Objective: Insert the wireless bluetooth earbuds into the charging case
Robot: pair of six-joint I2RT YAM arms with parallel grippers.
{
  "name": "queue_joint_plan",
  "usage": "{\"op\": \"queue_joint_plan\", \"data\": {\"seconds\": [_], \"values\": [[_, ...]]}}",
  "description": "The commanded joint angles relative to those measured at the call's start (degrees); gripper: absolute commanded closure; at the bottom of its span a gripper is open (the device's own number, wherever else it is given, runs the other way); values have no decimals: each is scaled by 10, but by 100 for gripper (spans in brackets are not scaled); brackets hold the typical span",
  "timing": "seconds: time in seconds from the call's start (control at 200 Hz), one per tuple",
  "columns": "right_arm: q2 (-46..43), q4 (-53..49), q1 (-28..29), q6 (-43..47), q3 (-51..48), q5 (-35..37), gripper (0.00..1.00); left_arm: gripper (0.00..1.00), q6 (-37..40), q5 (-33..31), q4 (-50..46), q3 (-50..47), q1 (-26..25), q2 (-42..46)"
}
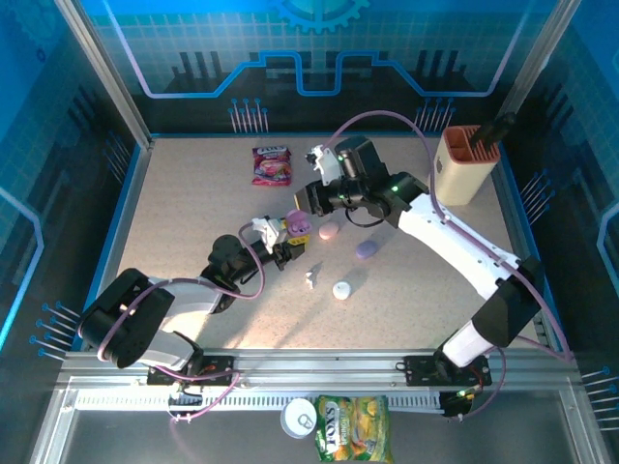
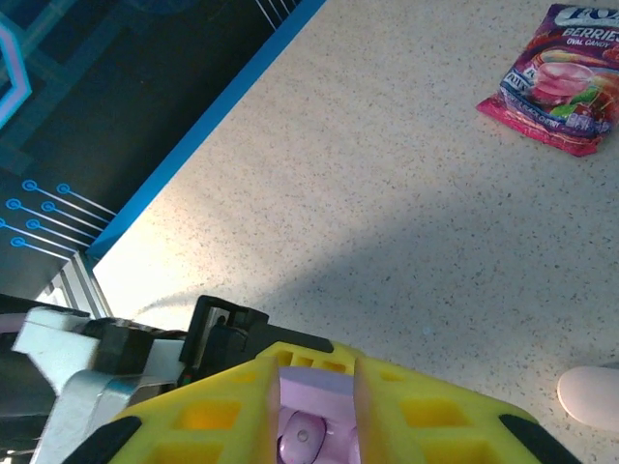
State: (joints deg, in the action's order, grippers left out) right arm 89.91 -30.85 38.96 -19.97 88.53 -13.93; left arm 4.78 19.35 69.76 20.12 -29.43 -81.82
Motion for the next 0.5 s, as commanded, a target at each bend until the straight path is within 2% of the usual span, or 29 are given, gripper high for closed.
{"op": "queue_joint_plan", "data": {"seconds": [0.0,0.175,0.395,0.445,0.495], "values": [[29,-44,-4,28,32,-19,75,69,2,25,24,2,-8,18],[44,-77,-5,48,37,-23,75,69,-32,-1,45,0,-7,24],[7,-80,-7,54,6,-26,74,68,-55,-9,47,12,-7,20],[-6,-71,-13,41,-8,-24,72,68,-62,-12,53,13,-8,16],[-25,-49,-26,8,-30,-27,66,68,-70,-12,64,15,-8,13]]}}
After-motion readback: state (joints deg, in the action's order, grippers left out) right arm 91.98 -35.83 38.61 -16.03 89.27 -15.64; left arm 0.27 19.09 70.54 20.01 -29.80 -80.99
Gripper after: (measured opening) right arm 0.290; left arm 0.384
